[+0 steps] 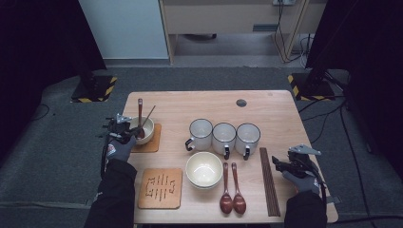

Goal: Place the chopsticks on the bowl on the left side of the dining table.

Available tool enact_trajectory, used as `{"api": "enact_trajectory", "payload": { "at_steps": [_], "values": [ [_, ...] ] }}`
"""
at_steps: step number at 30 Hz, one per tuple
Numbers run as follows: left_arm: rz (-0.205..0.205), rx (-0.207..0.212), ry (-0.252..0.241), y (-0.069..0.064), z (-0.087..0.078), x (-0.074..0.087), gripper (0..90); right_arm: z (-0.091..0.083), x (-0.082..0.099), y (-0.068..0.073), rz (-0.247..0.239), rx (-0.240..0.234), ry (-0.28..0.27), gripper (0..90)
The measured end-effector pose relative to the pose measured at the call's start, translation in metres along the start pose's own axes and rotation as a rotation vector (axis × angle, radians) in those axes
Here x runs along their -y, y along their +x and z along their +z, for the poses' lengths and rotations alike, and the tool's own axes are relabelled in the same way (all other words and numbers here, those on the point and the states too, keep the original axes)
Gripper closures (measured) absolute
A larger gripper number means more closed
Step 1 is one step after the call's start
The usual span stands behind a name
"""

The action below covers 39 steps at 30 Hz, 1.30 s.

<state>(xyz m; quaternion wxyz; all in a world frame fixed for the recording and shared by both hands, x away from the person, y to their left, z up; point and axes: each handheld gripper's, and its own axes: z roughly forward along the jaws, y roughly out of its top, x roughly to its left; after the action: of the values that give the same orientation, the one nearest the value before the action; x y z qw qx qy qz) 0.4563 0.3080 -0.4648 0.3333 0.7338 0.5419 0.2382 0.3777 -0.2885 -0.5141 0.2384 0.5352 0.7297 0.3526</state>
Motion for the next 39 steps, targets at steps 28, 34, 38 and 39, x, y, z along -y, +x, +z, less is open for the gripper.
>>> {"api": "enact_trajectory", "payload": {
  "at_steps": [28, 34, 38, 39],
  "values": [
    [-0.070, 0.003, -0.114, 0.009, -0.014, -0.006, 70.7, -0.006, 0.000, 0.001, 0.001, -0.011, -0.020, 31.3],
    [-0.074, 0.014, -0.144, 0.003, -0.027, -0.005, 69.0, -0.014, 0.002, 0.002, 0.001, -0.025, -0.028, 34.9],
    [-0.064, 0.020, -0.171, -0.006, -0.037, -0.005, 67.0, -0.018, 0.005, 0.003, -0.001, -0.023, -0.022, 36.1],
    [-0.061, 0.022, -0.175, -0.008, -0.039, -0.005, 66.5, -0.019, 0.006, 0.004, 0.001, -0.023, -0.017, 36.4]
  ]
}}
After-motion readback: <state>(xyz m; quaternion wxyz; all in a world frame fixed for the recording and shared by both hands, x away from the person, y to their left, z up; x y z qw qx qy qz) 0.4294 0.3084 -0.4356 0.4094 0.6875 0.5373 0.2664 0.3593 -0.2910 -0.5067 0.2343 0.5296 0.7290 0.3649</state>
